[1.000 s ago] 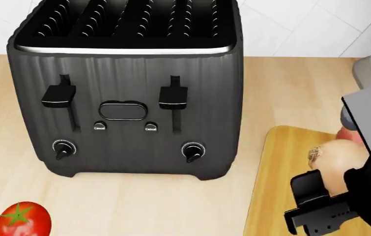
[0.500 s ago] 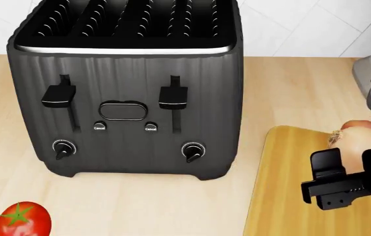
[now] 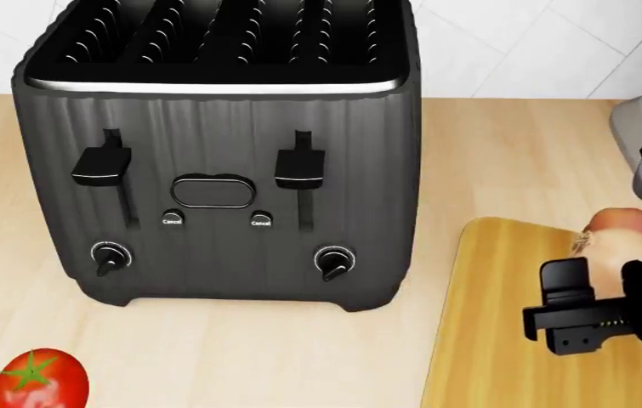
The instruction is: Place the avocado, onion, tomato and bell pepper on the cutting board.
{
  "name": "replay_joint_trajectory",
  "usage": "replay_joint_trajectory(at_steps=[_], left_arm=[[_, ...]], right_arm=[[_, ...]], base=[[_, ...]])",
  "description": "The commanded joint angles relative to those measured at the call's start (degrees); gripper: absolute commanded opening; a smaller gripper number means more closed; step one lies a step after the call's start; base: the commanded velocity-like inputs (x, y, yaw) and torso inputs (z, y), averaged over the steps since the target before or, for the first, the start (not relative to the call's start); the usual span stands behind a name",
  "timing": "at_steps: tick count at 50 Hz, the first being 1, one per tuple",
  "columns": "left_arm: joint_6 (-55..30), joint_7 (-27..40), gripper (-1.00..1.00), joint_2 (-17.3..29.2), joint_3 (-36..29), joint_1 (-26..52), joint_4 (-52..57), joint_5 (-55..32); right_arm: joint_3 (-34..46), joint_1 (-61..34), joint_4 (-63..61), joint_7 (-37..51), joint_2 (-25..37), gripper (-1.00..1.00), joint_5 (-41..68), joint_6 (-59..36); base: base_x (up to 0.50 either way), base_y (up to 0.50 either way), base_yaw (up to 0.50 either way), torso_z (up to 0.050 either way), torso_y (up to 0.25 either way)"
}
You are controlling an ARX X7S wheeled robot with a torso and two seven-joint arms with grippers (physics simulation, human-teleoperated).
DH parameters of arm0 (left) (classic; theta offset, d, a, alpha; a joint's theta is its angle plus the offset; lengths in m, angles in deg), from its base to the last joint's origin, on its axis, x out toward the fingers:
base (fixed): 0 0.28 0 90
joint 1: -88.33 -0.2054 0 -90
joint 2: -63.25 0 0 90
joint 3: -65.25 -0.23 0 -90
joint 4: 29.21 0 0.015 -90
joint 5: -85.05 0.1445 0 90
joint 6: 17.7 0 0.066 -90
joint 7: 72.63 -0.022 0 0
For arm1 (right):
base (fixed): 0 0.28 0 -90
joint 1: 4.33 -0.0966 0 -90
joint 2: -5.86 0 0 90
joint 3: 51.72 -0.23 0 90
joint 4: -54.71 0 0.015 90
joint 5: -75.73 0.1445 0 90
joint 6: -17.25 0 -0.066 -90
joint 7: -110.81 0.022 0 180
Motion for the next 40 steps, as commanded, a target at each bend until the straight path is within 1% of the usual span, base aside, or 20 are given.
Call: replay_joint_trajectory(at_steps=[1,11,22,23,32,40], left_arm=[[0.06,0.03,1.00,0.22,-0.16,0.07,-0.13,0.01],[0.24,-0.07,1.00,0.02,-0.87,1.27,-0.79,0.15],[-0.08,0.21,1.00,0.12,-0.48,0.74,-0.12,-0.20],[0.00,0.20,1.00,0.17,-0.45,0.65,-0.15,-0.18],[0.66,0.11,1.00,0.08,-0.38,-0.19,-0.44,-0.16],[0.12,0.34,1.00,0.18,-0.20,0.13,0.01,-0.48]], right_arm=[[0.65,1.68,1.93,-1.93,-1.14,-1.00,-3.28,1.20],[0.93,3.31,2.14,-1.87,-0.31,-1.00,-3.18,1.85],[0.49,3.02,1.68,-1.36,0.15,-1.00,-2.38,1.76],[0.49,2.80,1.54,-1.07,0.25,1.00,-2.56,1.61],[0.27,0.91,0.53,-0.18,0.27,1.00,-2.05,-0.04],[-1.03,-5.39,-3.97,3.44,0.86,1.00,2.11,-5.40]], base=[[0.00,0.00,0.00,0.000,0.000],[0.00,0.00,0.00,0.000,0.000],[0.00,0.00,0.00,0.000,0.000],[0.00,0.00,0.00,0.000,0.000],[0.00,0.00,0.00,0.000,0.000],[0.00,0.00,0.00,0.000,0.000]])
